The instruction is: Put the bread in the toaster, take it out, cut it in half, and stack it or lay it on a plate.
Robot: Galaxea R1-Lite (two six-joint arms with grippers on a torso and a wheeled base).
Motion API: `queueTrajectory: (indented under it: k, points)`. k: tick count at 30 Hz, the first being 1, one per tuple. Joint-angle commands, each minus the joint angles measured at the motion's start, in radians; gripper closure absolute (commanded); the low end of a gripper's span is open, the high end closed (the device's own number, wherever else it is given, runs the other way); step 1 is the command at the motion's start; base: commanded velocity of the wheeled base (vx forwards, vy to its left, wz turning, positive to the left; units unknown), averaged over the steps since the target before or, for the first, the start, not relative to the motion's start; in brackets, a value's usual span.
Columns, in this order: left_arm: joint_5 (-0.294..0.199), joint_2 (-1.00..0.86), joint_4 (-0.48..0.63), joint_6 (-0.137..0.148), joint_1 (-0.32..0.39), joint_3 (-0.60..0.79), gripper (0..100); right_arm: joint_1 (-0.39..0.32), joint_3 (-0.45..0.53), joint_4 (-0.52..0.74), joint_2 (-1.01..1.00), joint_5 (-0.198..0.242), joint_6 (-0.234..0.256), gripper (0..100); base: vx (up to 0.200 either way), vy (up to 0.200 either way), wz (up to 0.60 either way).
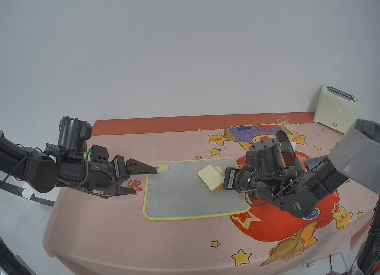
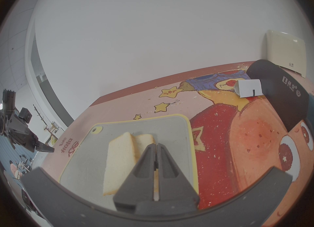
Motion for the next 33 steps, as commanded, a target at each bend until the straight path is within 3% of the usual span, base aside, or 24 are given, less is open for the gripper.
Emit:
queueTrajectory:
  k: [1, 11, 18, 25, 29, 33]
  points:
    - [-0.002, 0.064, 0.0, -0.002, -0.005, -0.015, 0, -0.002, -0.003, -0.002, 0.008, 0.0, 0.001, 100, 0.0, 0.0, 0.0]
    - [-0.001, 0.107, -0.003, -0.002, -0.023, -0.028, 0, 0.016, 0.002, -0.002, 0.01, 0.0, 0.002, 100, 0.0, 0.0, 0.0]
    - [-0.001, 0.106, 0.0, -0.005, -0.048, -0.028, 0, 0.075, 0.01, -0.003, 0.01, 0.0, 0.008, 100, 0.0, 0.0, 0.0]
    - [0.002, 0.106, 0.002, -0.007, -0.057, -0.028, 0, 0.203, 0.019, -0.005, 0.022, -0.003, 0.065, 100, 0.0, 0.0, 0.0]
    - [0.001, 0.106, 0.002, -0.027, -0.063, -0.026, 0, 0.246, 0.019, -0.006, 0.024, -0.001, 0.071, 100, 0.0, 0.0, 0.0]
    - [0.001, 0.107, 0.0, -0.028, -0.08, -0.028, 0, 0.276, 0.014, -0.008, 0.025, -0.003, 0.073, 100, 0.0, 0.0, 0.0]
